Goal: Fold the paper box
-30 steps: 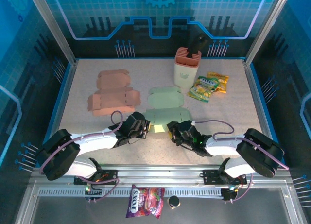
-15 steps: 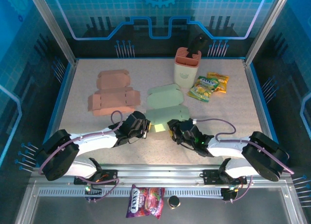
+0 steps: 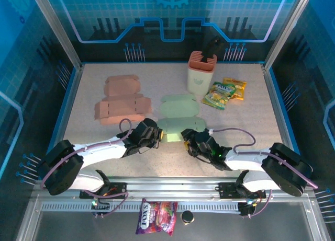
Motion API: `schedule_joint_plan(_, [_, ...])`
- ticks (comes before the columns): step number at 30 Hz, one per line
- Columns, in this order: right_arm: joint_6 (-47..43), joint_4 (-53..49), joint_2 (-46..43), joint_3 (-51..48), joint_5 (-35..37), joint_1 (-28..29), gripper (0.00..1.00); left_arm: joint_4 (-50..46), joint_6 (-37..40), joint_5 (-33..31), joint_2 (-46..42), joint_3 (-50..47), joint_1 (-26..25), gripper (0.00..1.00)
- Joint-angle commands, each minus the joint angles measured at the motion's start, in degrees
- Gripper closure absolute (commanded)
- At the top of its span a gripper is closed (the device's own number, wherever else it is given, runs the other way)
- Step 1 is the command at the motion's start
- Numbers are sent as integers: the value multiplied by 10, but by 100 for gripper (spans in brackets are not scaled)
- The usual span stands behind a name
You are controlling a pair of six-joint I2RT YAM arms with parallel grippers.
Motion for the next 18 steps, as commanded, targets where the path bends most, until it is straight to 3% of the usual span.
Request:
schedule_joint_plan(1, [-8,62,29,1,25,6,38,-19,-9,14,-4,14,-4,100])
schedule_joint_plan(6, [-6,75,35,9,33,4,54,-21,-7,18,-2,15,-4,100])
schedule_joint_plan(14, [1,-2,-16,22,42,2,81,-30,-6,17,-10,12,-5,100])
schedule_joint_plan(16, [4,-12,-25,22,46,1,88,-26,-1,18,-12,11,-5,91])
schedule_joint_plan(18, [1,-27,-35,30,42,-8,93,-36,12,24,-24,15,-4,66])
